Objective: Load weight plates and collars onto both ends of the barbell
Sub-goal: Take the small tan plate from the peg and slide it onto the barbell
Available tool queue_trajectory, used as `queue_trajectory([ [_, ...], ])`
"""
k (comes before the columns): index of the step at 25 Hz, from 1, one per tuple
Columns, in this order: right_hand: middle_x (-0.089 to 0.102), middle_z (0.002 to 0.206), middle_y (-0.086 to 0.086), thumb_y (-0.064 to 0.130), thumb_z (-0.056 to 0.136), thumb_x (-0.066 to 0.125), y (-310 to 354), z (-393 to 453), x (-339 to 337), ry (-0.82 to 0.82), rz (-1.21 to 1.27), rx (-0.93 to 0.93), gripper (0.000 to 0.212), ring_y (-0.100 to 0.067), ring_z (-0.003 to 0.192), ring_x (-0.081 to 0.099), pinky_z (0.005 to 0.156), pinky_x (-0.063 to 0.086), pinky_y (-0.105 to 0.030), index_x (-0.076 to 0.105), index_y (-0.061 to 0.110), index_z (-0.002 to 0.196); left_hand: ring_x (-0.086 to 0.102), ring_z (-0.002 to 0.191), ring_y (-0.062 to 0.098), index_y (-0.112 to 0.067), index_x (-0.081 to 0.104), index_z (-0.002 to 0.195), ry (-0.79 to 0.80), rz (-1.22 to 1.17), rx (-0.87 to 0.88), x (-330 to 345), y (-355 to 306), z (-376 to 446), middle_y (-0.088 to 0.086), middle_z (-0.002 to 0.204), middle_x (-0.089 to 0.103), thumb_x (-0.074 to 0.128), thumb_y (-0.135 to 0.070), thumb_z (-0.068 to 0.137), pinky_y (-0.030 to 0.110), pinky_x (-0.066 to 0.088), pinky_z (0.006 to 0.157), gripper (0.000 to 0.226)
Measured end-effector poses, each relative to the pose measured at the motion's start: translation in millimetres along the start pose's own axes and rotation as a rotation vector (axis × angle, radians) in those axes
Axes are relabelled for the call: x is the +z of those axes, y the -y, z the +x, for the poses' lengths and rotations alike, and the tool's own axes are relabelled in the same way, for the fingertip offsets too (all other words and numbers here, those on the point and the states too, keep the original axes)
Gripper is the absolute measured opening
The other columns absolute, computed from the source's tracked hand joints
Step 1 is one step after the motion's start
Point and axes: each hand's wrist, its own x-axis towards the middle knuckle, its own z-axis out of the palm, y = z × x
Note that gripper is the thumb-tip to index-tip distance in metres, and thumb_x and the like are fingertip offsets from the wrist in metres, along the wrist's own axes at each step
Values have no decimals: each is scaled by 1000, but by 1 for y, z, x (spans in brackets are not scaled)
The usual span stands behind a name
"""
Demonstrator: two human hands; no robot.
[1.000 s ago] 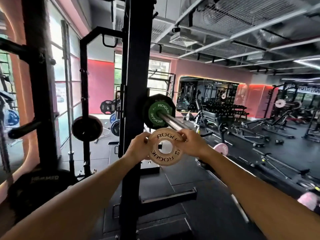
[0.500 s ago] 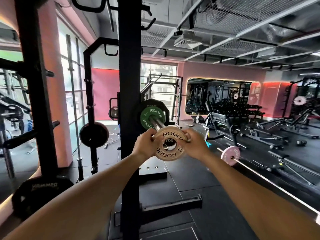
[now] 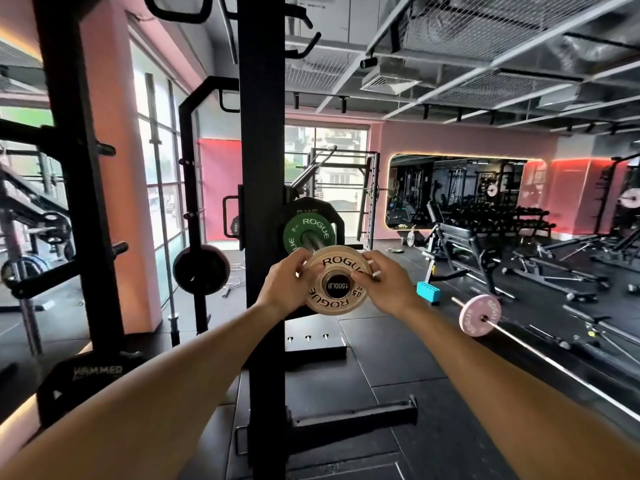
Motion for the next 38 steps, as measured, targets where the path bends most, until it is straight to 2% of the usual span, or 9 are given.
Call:
queue_trajectory([
  [5, 69, 102, -4, 22, 94, 70, -16, 30, 14, -3, -9, -4, 29, -23, 92, 64, 78, 47, -27, 65, 15, 122, 74, 73, 30, -29, 66, 92, -30, -30, -78, 6, 10, 23, 5, 83, 69, 68, -31, 93, 50, 61, 48, 3],
  [12, 67, 100, -2, 29, 93, 71, -45, 92, 44, -10, -39, 17, 30, -24, 92, 65, 82, 51, -32, 65, 17, 120, 73, 76, 31, -28, 68, 94, -36, -33, -111, 14, 45, 80, 3, 84, 69, 69, -29, 92, 50, 62, 52, 2],
  [19, 64, 94, 5, 29, 92, 72, -70, 165, 74, -15, -111, 1, 25, -15, 87, 60, 64, 41, -18, 66, 18, 114, 74, 72, 31, -22, 70, 99, -13, -45, -118, 22, 97, 150, 5, 83, 69, 70, -30, 91, 49, 62, 49, 11],
  [21, 65, 94, 5, 27, 92, 72, -75, 178, 81, -20, -126, -17, 24, -15, 87, 61, 66, 42, -20, 66, 16, 113, 74, 70, 30, -22, 70, 97, -11, -44, -111, 24, 108, 163, 6, 82, 69, 71, -30, 91, 49, 61, 48, 10],
  [26, 70, 101, -3, 27, 93, 71, -85, 214, 96, 0, -155, -30, 28, -21, 92, 63, 77, 45, -29, 65, 14, 117, 73, 78, 30, -22, 69, 98, -38, -9, -112, 29, 131, 195, 5, 86, 72, 72, -29, 89, 51, 63, 64, 12],
  [29, 72, 107, -9, 26, 93, 70, -93, 235, 105, 14, -151, -42, 28, -27, 98, 65, 85, 51, -37, 63, 13, 117, 70, 86, 28, -23, 66, 103, -29, 74, -74, 28, 141, 209, 3, 90, 70, 75, -14, 83, 51, 61, 72, 24],
  [32, 70, 96, -3, 28, 94, 69, -104, 253, 114, 31, -125, -31, 24, -27, 93, 65, 77, 50, -33, 61, 15, 112, 66, 92, 26, -27, 63, 109, -100, 189, -74, 33, 158, 216, 4, 97, 68, 75, -11, 82, 46, 56, 85, 33],
  [35, 61, 76, 7, 35, 88, 75, -114, 268, 117, -7, -134, -36, 31, -23, 80, 62, 65, 46, -31, 57, 21, 108, 62, 91, 24, -30, 57, 102, -189, 217, -111, 37, 168, 226, 1, 92, 66, 77, -16, 81, 41, 51, 86, 32],
  [38, 61, 83, 3, 33, 78, 85, -122, 281, 119, -75, -130, -62, 46, -21, 79, 61, 69, 48, -34, 54, 20, 110, 62, 87, 22, -31, 51, 90, -211, 241, -148, 42, 168, 240, 0, 89, 65, 77, -17, 79, 38, 50, 82, 32],
])
